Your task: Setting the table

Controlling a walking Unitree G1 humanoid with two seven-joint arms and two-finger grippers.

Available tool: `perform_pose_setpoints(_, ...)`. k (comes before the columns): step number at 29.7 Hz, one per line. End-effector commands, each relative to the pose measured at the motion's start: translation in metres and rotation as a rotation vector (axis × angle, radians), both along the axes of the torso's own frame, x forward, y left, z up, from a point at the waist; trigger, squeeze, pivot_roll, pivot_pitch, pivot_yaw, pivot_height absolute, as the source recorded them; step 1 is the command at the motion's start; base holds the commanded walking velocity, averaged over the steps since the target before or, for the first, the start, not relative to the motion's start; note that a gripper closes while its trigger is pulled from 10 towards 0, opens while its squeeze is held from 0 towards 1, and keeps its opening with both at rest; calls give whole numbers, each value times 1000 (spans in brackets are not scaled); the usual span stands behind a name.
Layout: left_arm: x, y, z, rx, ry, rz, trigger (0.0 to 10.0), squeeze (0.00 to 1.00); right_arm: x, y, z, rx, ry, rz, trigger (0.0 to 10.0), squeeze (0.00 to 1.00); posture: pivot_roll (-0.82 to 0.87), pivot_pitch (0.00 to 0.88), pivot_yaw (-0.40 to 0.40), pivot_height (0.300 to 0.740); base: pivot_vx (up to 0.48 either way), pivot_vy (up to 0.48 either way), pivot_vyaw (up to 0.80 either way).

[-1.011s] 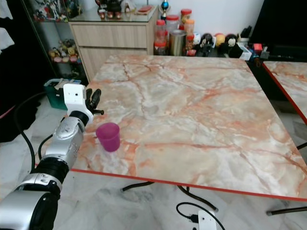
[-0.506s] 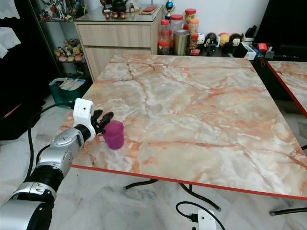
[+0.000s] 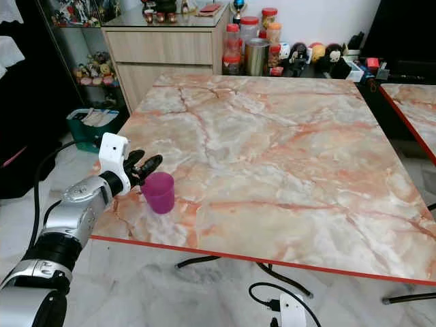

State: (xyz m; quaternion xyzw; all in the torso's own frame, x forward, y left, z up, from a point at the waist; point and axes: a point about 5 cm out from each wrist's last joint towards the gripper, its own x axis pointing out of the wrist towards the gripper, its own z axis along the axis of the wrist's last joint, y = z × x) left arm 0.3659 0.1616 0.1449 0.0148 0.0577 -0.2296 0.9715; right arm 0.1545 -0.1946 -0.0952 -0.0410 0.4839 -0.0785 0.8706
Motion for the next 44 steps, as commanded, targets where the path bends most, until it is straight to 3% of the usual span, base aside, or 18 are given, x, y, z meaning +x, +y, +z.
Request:
perform_pose_setpoints(1,-2,3,-2,39,17,-18,10000,0,-1,2,-1,0,12,17,10000,0,47,0,20,719,0,0,0)
perform_pose_setpoints(7,-4,1,-11,58,62,-1,10000,0,-1,1,-1,0,11,7,10000,0,40,0,19,719,0,0,0)
perform_pose_setpoints(18,-2,-1,-8,45,70,-2,10000,0,-1,-1,-1,-2,10,1,10000,0,36,0,18,719,0,0,0)
perform_pose_setpoints(25,-6,-1,-12,90,86,-39,10000,0,-1,-1,0,-2,9,0,10000,0,38,0,17,719,0,0,0)
perform_pose_setpoints(35,-6,3,-8,67,78,-29,10000,0,0,-1,0,-1,7,2,10000,0,38,0,18,719,0,0,0)
perform_pose_setpoints(39,-5,12,4,4,42,-16,10000,0,0,-2,0,-3,5,-2,10000,0,37,0,16,719,0,0,0)
perform_pose_setpoints(44,-8,17,3,0,45,-17,10000,0,2,-1,1,-2,0,0,10000,0,39,0,15,719,0,0,0)
